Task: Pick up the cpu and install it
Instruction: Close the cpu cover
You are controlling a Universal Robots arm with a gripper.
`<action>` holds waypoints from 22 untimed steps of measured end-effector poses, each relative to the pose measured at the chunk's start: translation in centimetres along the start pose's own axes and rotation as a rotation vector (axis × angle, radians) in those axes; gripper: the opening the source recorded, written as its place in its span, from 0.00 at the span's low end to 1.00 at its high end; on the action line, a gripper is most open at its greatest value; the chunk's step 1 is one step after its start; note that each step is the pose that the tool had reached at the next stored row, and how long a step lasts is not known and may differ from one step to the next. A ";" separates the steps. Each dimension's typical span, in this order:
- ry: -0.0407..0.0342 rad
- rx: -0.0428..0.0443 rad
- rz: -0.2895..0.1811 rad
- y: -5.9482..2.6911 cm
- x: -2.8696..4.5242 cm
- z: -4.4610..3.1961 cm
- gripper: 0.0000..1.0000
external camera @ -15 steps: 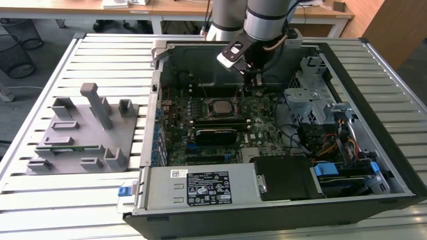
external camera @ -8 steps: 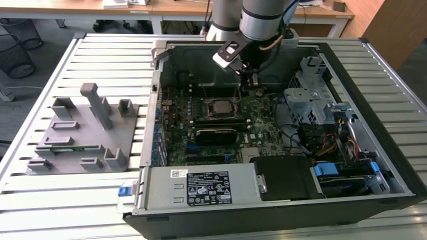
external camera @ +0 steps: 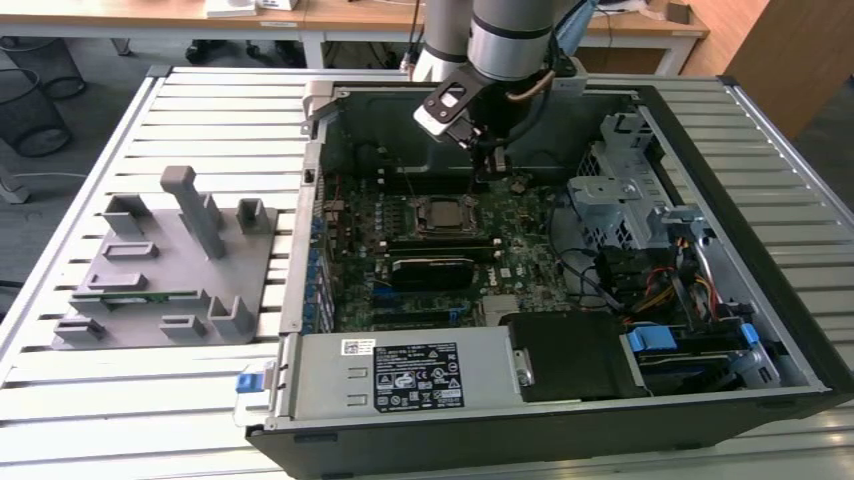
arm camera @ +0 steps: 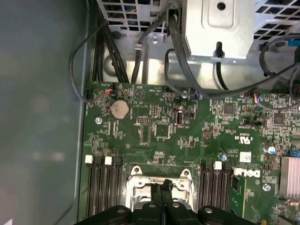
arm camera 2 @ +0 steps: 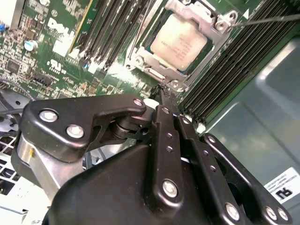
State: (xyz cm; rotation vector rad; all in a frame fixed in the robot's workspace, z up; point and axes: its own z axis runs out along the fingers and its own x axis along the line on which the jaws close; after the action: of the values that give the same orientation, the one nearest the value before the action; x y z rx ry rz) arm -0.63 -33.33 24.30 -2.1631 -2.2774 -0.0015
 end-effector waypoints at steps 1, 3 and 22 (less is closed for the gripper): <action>0.0000 0.0000 0.000 -0.14 0.01 0.00 0.11; 0.0001 0.0000 0.000 -0.45 0.02 0.03 0.11; 0.0001 0.0000 -0.002 -2.61 -0.08 0.57 0.11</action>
State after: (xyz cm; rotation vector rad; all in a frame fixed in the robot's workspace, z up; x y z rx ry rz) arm -3.23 -33.54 23.72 -2.1607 -2.2798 -0.0016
